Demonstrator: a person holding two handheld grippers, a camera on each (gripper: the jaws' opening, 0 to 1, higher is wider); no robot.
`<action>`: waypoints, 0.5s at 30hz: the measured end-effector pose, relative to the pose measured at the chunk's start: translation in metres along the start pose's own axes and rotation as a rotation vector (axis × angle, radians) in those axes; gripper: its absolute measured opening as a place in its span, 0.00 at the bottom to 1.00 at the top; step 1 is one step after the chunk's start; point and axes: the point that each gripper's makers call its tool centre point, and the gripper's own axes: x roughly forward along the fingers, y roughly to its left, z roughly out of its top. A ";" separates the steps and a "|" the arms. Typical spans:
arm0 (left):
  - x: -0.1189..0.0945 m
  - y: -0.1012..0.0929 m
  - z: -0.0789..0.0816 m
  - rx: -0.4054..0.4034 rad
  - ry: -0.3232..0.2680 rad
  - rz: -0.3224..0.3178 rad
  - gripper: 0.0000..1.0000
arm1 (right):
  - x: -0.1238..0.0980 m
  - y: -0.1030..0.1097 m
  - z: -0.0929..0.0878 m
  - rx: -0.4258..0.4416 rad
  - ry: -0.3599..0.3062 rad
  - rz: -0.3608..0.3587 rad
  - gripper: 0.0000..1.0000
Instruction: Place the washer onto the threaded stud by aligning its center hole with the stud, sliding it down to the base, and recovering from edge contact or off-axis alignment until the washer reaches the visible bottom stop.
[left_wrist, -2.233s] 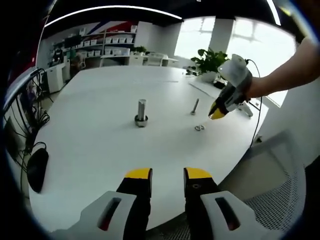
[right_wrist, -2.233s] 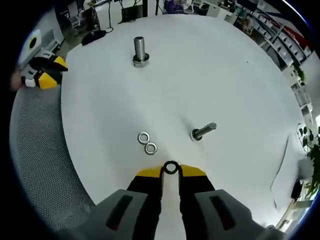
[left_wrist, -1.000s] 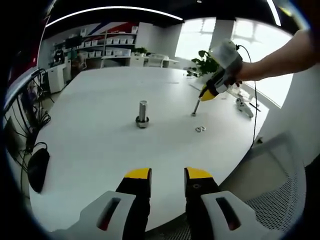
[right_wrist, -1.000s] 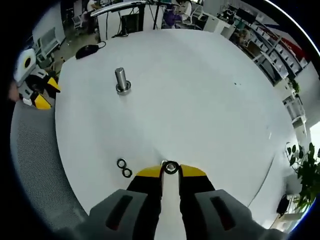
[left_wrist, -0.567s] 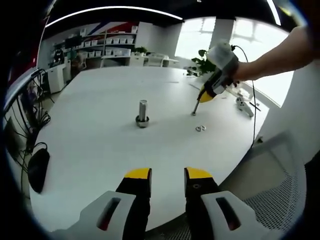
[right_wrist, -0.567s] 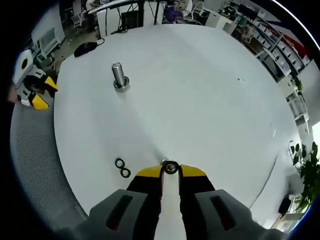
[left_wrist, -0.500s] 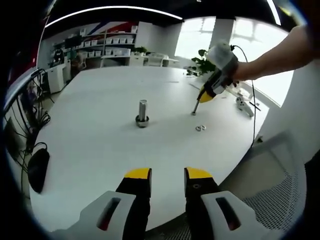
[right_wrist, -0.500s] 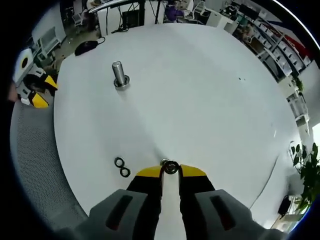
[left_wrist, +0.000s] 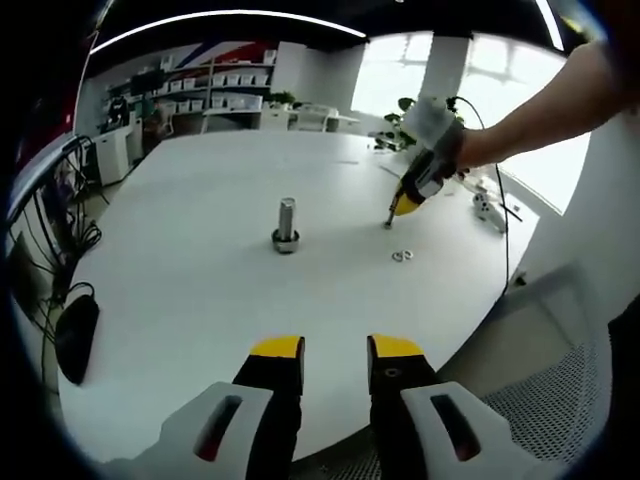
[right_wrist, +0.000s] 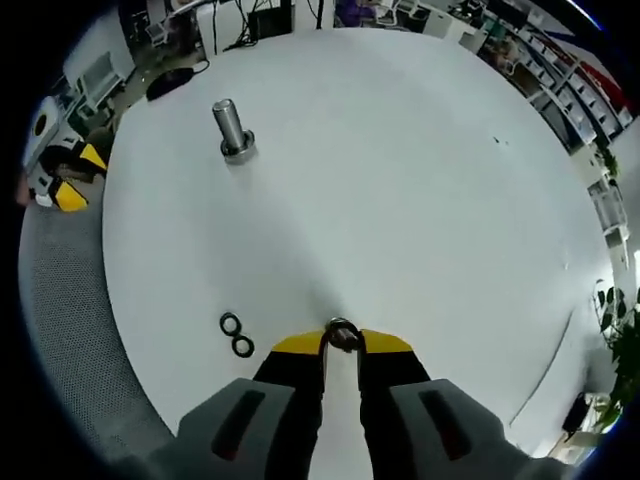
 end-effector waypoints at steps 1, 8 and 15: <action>0.001 0.001 -0.003 -0.001 0.017 0.004 0.25 | 0.002 0.000 0.000 0.003 0.002 0.001 0.14; 0.001 0.002 -0.004 0.006 0.020 0.012 0.24 | 0.010 0.005 -0.003 0.002 0.018 0.018 0.14; 0.000 0.002 -0.001 -0.001 0.007 0.014 0.23 | 0.012 0.006 -0.002 0.020 0.008 0.021 0.15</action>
